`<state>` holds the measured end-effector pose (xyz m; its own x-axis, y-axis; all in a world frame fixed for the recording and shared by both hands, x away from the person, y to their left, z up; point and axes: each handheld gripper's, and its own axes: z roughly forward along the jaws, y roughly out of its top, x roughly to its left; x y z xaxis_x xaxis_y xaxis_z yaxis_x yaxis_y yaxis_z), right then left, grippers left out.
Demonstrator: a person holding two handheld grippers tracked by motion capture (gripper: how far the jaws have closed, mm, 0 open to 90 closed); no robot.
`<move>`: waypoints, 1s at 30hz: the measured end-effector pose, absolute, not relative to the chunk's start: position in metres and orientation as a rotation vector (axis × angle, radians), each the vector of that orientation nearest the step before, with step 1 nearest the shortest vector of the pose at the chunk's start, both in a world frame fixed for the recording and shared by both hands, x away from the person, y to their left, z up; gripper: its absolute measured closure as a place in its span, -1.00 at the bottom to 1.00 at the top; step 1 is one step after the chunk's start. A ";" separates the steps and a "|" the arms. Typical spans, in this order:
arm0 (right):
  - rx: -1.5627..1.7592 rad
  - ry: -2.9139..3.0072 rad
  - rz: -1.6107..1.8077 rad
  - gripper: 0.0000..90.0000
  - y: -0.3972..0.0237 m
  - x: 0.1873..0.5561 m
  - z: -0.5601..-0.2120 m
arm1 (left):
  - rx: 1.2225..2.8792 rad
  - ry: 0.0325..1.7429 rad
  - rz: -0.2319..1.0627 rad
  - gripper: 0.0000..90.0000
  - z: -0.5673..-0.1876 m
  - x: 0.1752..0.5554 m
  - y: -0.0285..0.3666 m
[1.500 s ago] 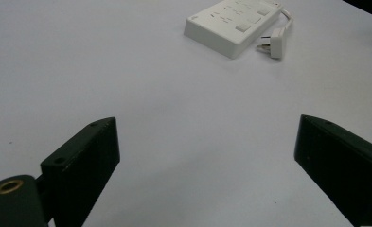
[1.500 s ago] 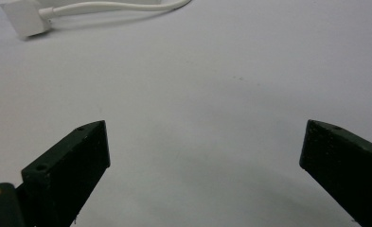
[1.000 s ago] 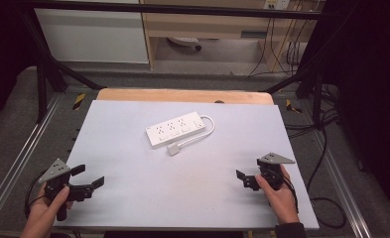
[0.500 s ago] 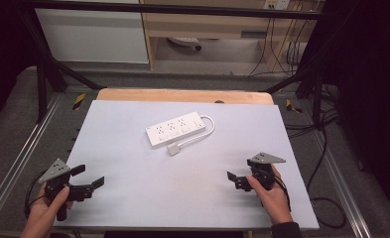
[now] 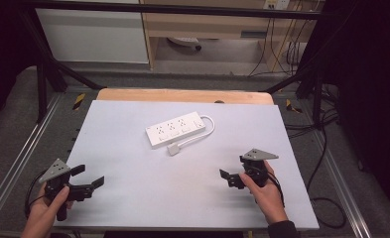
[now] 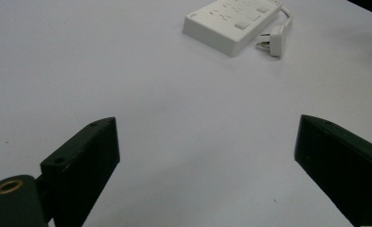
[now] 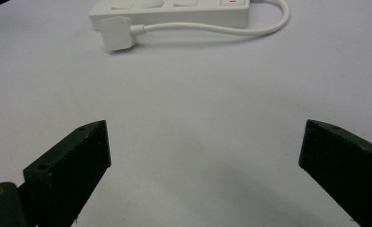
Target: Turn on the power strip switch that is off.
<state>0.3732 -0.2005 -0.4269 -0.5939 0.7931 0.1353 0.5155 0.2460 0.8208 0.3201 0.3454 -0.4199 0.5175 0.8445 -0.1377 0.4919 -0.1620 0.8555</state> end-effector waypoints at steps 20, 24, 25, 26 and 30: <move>1.168 2.198 1.297 -0.93 -0.185 0.393 -0.406 | 1.809 1.125 0.474 -0.85 -0.420 0.320 0.346; 1.145 2.196 1.283 -0.92 -0.178 0.401 -0.402 | 1.811 1.124 0.475 -0.85 -0.420 0.320 0.346; 1.149 2.184 1.286 -0.91 -0.176 0.403 -0.401 | 1.811 1.124 0.473 -0.85 -0.420 0.320 0.346; 1.149 2.184 1.286 -0.91 -0.176 0.403 -0.401 | 1.810 1.124 0.473 -0.85 -0.420 0.320 0.346; 1.152 2.163 1.287 -0.89 -0.167 0.416 -0.393 | 1.813 1.122 0.474 -0.84 -0.420 0.320 0.346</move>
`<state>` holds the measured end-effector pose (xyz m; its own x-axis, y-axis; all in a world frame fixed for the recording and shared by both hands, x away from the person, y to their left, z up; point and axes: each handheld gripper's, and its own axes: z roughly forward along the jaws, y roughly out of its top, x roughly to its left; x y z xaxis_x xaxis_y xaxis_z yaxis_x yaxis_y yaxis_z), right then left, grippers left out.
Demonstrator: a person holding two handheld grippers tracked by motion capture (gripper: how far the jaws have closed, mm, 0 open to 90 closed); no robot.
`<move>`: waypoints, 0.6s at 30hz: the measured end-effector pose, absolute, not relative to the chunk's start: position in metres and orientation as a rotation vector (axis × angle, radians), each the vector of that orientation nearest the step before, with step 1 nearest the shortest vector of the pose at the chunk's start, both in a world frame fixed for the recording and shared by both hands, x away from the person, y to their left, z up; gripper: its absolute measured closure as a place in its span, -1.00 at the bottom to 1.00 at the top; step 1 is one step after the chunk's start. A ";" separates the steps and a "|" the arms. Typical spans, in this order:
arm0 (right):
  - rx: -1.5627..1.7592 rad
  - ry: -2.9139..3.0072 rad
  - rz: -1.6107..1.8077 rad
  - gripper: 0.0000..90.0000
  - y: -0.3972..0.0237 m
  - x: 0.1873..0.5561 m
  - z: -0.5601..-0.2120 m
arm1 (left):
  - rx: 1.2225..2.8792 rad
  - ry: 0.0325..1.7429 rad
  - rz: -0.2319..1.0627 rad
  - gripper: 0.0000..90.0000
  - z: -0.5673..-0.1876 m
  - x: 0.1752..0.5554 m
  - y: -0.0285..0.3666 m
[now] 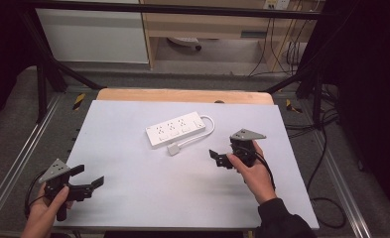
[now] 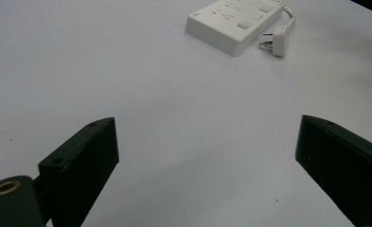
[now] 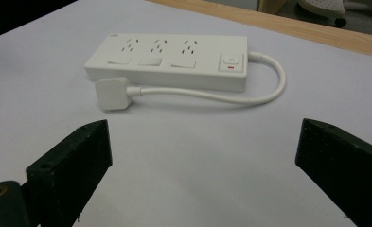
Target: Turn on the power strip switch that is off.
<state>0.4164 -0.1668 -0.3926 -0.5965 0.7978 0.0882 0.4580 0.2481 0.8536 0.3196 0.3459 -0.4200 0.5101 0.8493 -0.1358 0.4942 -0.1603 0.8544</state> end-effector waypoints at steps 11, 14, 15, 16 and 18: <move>1.131 2.237 1.228 -0.91 -0.149 0.431 -0.390 | 1.813 1.122 0.473 -0.84 -0.420 0.320 0.346; 1.129 2.233 1.234 -0.90 -0.148 0.434 -0.390 | 1.810 1.130 0.473 -0.84 -0.421 0.320 0.346; 1.131 2.233 1.244 -0.90 -0.148 0.437 -0.392 | 1.812 1.134 0.474 -0.84 -0.421 0.320 0.346; 1.131 2.233 1.244 -0.90 -0.148 0.437 -0.392 | 1.812 1.135 0.474 -0.84 -0.421 0.320 0.346; 1.149 2.218 1.253 -0.89 -0.149 0.439 -0.393 | 1.807 1.136 0.477 -0.84 -0.421 0.320 0.347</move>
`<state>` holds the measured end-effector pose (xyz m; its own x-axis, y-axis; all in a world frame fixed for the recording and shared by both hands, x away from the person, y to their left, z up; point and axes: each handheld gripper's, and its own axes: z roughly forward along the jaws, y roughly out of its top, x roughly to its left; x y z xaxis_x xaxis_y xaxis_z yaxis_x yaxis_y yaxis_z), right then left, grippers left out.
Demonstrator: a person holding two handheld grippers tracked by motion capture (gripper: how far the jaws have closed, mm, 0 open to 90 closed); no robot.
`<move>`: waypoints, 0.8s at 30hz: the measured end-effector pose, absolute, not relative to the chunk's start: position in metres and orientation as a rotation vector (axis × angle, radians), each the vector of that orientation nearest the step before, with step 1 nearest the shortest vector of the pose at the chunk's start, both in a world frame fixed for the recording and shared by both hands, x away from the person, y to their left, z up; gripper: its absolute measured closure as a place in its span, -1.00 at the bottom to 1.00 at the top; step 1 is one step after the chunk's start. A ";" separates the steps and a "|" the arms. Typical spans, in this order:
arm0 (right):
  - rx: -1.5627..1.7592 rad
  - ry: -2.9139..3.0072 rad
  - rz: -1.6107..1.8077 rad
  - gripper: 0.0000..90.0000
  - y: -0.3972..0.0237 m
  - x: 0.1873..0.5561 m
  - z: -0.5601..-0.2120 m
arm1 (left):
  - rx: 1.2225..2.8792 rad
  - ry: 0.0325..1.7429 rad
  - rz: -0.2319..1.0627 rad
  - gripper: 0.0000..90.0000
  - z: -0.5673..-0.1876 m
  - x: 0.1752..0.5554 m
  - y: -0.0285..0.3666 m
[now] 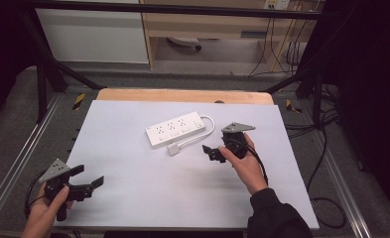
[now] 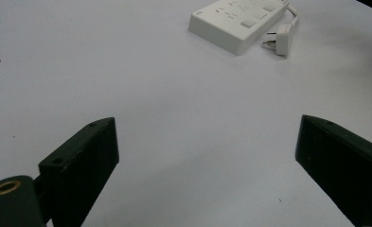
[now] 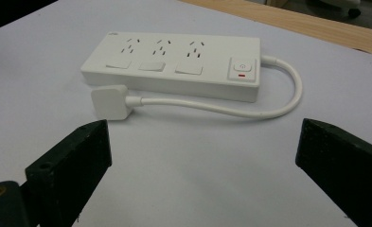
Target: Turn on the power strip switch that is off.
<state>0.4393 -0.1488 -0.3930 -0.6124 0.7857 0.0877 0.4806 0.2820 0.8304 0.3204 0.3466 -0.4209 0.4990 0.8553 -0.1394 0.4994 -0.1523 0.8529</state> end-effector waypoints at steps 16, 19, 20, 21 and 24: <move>1.197 2.137 1.296 -0.85 -0.151 0.462 -0.380 | 1.807 1.130 0.482 -0.84 -0.420 0.321 0.345; 1.189 2.134 1.299 -0.85 -0.148 0.466 -0.378 | 1.804 1.131 0.484 -0.84 -0.420 0.321 0.345; 1.185 2.130 1.303 -0.85 -0.147 0.468 -0.377 | 1.803 1.130 0.486 -0.84 -0.420 0.321 0.346; 1.188 2.135 1.298 -0.85 -0.143 0.473 -0.376 | 1.802 1.129 0.486 -0.84 -0.420 0.321 0.346; 1.179 2.135 1.295 -0.85 -0.139 0.478 -0.374 | 1.798 1.128 0.485 -0.84 -0.420 0.321 0.346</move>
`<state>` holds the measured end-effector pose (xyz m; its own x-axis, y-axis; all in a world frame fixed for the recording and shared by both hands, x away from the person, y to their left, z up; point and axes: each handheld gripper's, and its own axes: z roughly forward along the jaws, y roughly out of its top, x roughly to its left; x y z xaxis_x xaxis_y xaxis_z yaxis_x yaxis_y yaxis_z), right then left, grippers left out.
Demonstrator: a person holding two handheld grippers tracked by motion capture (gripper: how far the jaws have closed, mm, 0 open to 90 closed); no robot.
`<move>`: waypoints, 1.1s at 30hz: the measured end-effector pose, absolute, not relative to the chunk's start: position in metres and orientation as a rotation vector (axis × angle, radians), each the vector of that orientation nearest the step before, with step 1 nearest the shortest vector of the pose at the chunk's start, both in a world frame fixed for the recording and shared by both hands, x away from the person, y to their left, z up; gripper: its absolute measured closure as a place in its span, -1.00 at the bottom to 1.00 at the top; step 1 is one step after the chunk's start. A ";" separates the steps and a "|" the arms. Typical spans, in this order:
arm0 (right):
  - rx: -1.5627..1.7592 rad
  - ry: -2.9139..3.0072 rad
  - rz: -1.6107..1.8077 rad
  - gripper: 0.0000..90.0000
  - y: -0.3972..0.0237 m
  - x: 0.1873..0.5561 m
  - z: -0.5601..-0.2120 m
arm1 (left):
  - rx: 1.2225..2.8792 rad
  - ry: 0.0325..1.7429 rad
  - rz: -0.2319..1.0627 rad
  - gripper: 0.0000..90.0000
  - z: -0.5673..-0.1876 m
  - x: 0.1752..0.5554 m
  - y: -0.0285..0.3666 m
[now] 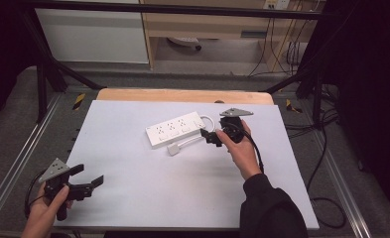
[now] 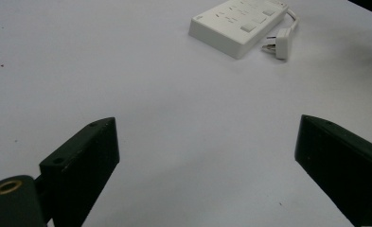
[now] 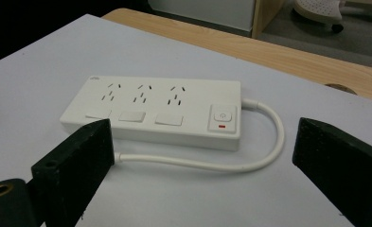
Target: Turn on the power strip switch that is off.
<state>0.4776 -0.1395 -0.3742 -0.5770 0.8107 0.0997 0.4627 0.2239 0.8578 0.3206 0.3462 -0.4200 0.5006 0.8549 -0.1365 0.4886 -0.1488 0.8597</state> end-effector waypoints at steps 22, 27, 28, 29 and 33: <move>1.171 2.097 1.276 -0.86 -0.111 0.513 -0.373 | 1.805 1.127 0.477 -0.84 -0.420 0.321 0.346; 1.168 2.112 1.270 -0.85 -0.101 0.519 -0.379 | 1.805 1.128 0.477 -0.84 -0.420 0.321 0.346; 1.168 2.112 1.270 -0.85 -0.101 0.519 -0.379 | 1.805 1.128 0.477 -0.84 -0.420 0.321 0.346; 1.165 2.119 1.271 -0.85 -0.097 0.521 -0.380 | 1.804 1.129 0.476 -0.84 -0.420 0.321 0.345; 1.161 2.122 1.277 -0.85 -0.092 0.523 -0.381 | 1.801 1.129 0.478 -0.84 -0.420 0.321 0.346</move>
